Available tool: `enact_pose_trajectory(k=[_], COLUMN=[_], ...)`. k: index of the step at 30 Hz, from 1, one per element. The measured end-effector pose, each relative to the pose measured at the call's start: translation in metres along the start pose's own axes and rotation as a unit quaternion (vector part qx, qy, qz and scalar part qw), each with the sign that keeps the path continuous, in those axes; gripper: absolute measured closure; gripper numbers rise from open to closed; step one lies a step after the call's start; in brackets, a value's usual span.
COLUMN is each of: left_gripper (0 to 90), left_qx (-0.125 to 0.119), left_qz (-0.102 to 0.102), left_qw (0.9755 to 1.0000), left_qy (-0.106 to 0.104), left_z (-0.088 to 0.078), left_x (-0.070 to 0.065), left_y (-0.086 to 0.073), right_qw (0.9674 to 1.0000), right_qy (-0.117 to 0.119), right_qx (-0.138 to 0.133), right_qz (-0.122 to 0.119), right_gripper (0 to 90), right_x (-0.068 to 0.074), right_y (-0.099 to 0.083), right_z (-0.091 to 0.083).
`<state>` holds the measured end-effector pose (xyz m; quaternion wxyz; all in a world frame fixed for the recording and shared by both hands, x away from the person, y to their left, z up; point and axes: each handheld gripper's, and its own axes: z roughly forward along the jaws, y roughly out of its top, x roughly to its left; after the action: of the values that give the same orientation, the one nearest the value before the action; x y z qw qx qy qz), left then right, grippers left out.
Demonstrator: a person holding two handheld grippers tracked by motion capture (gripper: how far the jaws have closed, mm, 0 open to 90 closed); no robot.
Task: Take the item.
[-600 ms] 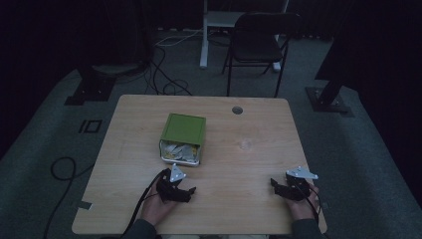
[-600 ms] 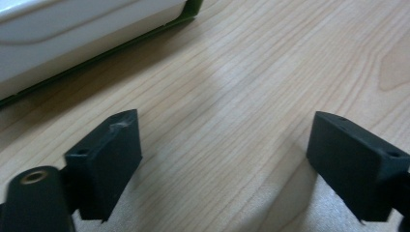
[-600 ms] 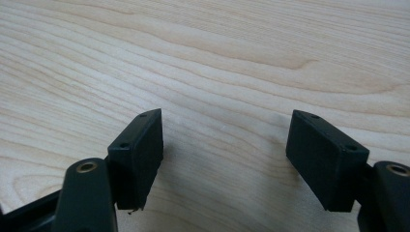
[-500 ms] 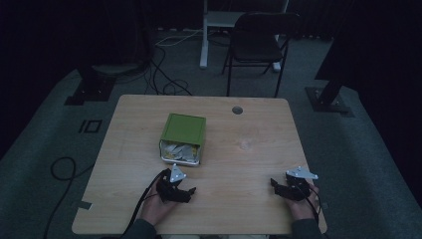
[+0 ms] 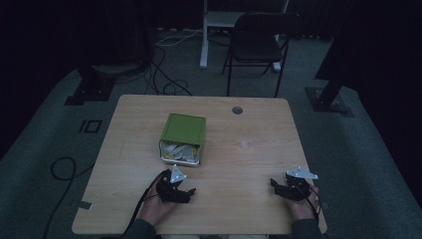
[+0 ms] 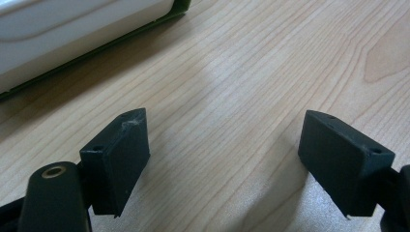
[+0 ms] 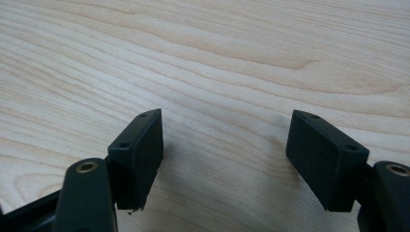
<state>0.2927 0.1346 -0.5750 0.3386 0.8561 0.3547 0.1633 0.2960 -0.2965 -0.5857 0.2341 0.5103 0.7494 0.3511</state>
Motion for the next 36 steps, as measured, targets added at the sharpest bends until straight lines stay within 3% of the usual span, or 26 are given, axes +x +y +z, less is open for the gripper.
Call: enact_pose_trajectory(k=[15, 18, 26, 36], left_gripper=[26.5, 33.3, 39.1, 39.2], left_qx=[0.013, 0.013, 0.015, -0.011], left_qz=[-0.007, -0.007, 0.012, 0.017], left_qw=[0.9999, 0.9999, 0.9998, 0.9998], left_qy=[0.008, 0.006, -0.002, 0.000], left_z=[-0.002, -0.003, -0.005, -0.022], left_x=[-0.001, -0.001, -0.005, -0.006], left_y=[0.004, 0.004, 0.005, 0.009], right_qw=[1.0000, 1.0000, 1.0000, 1.0000], right_qy=[0.002, 0.002, 0.002, 0.002], right_qx=[0.000, 0.000, 0.000, 0.000], right_qz=[-0.002, -0.002, -0.002, -0.003], right_gripper=[29.2, 29.2, 29.2, 29.2], right_x=[0.000, 0.000, 0.000, 0.001], right_y=[0.000, 0.000, 0.000, 0.000], right_z=[0.000, 0.000, 0.000, 0.000])
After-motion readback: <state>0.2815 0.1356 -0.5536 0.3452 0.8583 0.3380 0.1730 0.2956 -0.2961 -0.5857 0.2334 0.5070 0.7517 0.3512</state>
